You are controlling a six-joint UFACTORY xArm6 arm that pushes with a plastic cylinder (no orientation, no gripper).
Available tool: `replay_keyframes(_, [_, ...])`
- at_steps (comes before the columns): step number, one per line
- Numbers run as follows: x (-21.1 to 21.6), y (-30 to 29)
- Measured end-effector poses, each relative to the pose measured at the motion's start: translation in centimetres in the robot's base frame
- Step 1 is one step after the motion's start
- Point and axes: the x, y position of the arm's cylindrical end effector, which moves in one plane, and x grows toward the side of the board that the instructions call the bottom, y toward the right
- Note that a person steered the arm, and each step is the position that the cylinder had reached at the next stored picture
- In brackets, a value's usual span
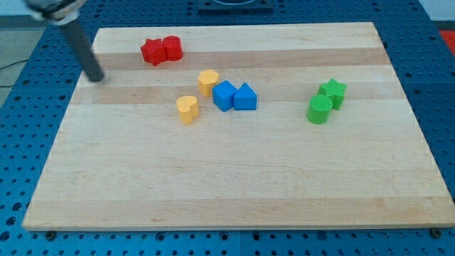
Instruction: Move the red circle right to the blue triangle
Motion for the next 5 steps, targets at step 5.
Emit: replay_keyframes(5, [-8.0, 11.6])
